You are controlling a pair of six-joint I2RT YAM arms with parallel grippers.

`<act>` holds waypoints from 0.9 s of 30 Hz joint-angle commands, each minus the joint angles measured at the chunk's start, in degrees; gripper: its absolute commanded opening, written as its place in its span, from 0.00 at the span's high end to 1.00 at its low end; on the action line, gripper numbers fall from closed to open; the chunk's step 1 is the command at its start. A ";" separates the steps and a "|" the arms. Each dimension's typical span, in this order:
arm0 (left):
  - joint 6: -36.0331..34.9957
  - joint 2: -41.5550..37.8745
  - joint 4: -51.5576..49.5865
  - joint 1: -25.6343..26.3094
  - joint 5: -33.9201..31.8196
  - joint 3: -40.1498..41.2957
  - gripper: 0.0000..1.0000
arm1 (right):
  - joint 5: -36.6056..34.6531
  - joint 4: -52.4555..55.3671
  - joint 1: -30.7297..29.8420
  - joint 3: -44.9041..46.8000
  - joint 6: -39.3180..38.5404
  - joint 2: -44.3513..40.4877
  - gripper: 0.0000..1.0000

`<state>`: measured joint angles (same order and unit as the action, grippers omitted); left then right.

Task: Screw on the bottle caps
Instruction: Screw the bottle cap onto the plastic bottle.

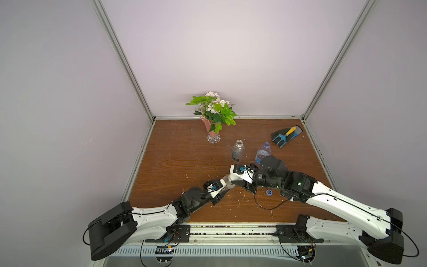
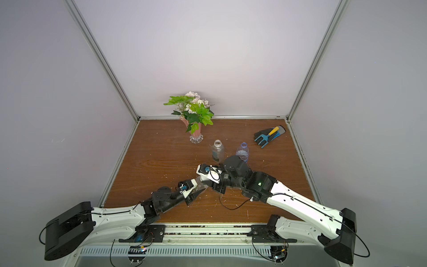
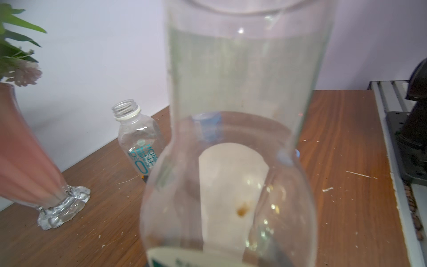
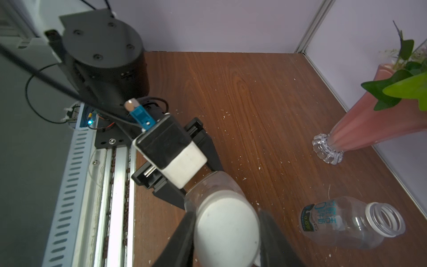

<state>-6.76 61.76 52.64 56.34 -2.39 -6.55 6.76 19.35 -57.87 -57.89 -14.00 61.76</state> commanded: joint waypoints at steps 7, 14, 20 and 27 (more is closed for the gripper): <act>7.84 1.79 3.43 -0.35 -17.31 -2.72 0.60 | -8.45 10.36 -1.52 -11.12 22.40 6.94 1.00; 9.02 4.21 3.45 -0.09 -22.48 -4.65 0.61 | -12.74 17.09 -1.98 -17.52 36.10 12.71 1.00; 11.14 6.49 3.47 -0.11 -26.26 -6.40 0.62 | -10.78 16.48 -2.07 -18.82 42.71 15.44 1.00; 8.91 6.65 3.36 -0.09 -19.41 -5.17 0.59 | -11.07 15.67 -1.98 -19.57 39.98 15.86 0.98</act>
<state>-0.45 69.32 52.49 56.97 -19.46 -10.90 -7.35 31.16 -59.05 -75.05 23.18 78.50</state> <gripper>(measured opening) 0.431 0.421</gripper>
